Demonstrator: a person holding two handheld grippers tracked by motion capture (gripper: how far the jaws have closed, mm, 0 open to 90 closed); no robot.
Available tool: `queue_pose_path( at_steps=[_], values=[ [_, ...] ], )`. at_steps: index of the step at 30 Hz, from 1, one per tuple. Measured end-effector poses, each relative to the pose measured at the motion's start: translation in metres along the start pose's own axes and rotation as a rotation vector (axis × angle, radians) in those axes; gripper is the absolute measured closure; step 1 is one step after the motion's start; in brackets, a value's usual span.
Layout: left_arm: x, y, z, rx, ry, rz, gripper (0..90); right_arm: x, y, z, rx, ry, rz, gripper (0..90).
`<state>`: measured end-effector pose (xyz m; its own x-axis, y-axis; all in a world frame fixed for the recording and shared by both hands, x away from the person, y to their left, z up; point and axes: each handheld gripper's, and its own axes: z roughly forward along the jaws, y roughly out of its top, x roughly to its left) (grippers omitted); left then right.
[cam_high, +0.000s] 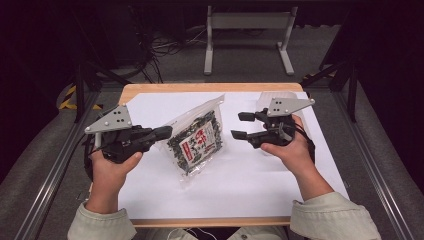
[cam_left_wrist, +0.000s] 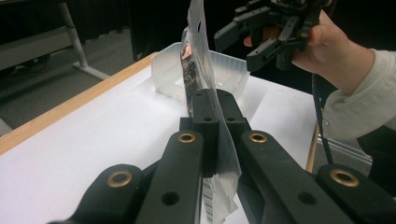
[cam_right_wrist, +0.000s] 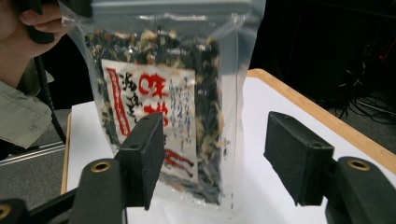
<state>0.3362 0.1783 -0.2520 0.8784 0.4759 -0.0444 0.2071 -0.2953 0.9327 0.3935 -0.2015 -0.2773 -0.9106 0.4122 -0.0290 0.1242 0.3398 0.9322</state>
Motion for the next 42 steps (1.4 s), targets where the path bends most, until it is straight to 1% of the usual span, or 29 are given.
queue_pose_path(
  at_steps=[2,7,8,11,12,13,15,17,18,19,20,21,22,25,29,30,33,35,36,37,38,40,42],
  values=[
    [0.000,0.000,0.000,0.000,-0.005,-0.005,89.7,-0.002,0.003,0.003,-0.001,0.010,-0.001,36.2],
    [0.000,0.000,0.003,0.005,-0.021,0.002,89.7,-0.005,0.007,0.011,0.001,0.031,-0.003,35.2],
    [0.000,0.000,0.004,0.004,-0.021,-0.003,89.7,-0.007,0.008,0.014,0.002,0.040,-0.006,35.2],
    [0.000,0.000,0.005,0.005,-0.026,0.000,89.7,-0.010,0.011,0.018,0.003,0.054,-0.017,35.2],
    [-0.001,0.000,0.006,0.003,-0.029,0.001,89.7,-0.012,0.013,0.022,0.005,0.070,-0.021,35.0],
    [-0.001,0.000,0.006,0.003,-0.029,0.001,89.7,-0.012,0.013,0.022,0.005,0.070,-0.021,35.0],
    [-0.001,0.000,0.005,-0.004,-0.034,0.001,89.7,-0.014,0.016,0.025,0.007,0.091,-0.027,34.1],
    [-0.002,0.000,0.005,-0.014,-0.036,0.008,89.7,-0.015,0.018,0.028,0.010,0.104,-0.035,33.4],
    [-0.002,0.001,0.004,-0.021,-0.032,0.020,89.7,-0.015,0.019,0.030,0.012,0.111,-0.039,32.8],
    [-0.004,0.001,0.003,-0.033,-0.038,0.028,89.7,-0.016,0.022,0.032,0.013,0.131,-0.048,32.3],
    [-0.005,0.001,0.002,-0.041,-0.041,0.027,89.7,-0.015,0.023,0.033,0.012,0.146,-0.055,31.7],
    [-0.005,0.002,0.002,-0.043,-0.043,0.036,89.7,-0.015,0.023,0.035,0.008,0.161,-0.063,30.9],
    [-0.006,0.002,0.001,-0.048,-0.043,0.034,89.7,-0.014,0.024,0.036,0.009,0.174,-0.069,30.3],
    [-0.007,0.002,0.002,-0.051,-0.048,0.038,89.7,-0.013,0.026,0.040,0.011,0.200,-0.089,29.7],
    [-0.007,0.002,0.004,-0.053,-0.055,0.038,89.7,-0.012,0.027,0.044,0.007,0.216,-0.099,29.7],
    [-0.007,0.002,0.004,-0.053,-0.055,0.044,89.7,-0.012,0.027,0.044,0.007,0.216,-0.099,29.7],
    [-0.007,0.001,0.006,-0.058,-0.057,0.035,89.7,-0.012,0.028,0.047,0.001,0.227,-0.102,29.9],
    [-0.006,0.000,0.006,-0.059,-0.058,0.035,89.7,-0.011,0.028,0.048,-0.008,0.233,-0.108,31.6],
    [-0.006,0.000,0.007,-0.062,-0.056,0.029,89.7,-0.011,0.029,0.048,-0.008,0.233,-0.111,33.2],
    [-0.005,-0.001,0.007,-0.064,-0.054,0.026,89.7,-0.010,0.029,0.048,-0.008,0.231,-0.117,36.2],
    [-0.005,-0.001,0.008,-0.067,-0.048,0.026,89.7,-0.010,0.029,0.047,-0.005,0.232,-0.121,41.1],
    [-0.004,-0.002,0.009,-0.069,-0.043,0.019,89.7,-0.010,0.029,0.045,-0.005,0.250,-0.127,47.9],
    [-0.004,-0.003,0.009,-0.075,-0.032,0.013,89.7,-0.008,0.029,0.043,0.000,0.268,-0.134,52.5]
  ],
)
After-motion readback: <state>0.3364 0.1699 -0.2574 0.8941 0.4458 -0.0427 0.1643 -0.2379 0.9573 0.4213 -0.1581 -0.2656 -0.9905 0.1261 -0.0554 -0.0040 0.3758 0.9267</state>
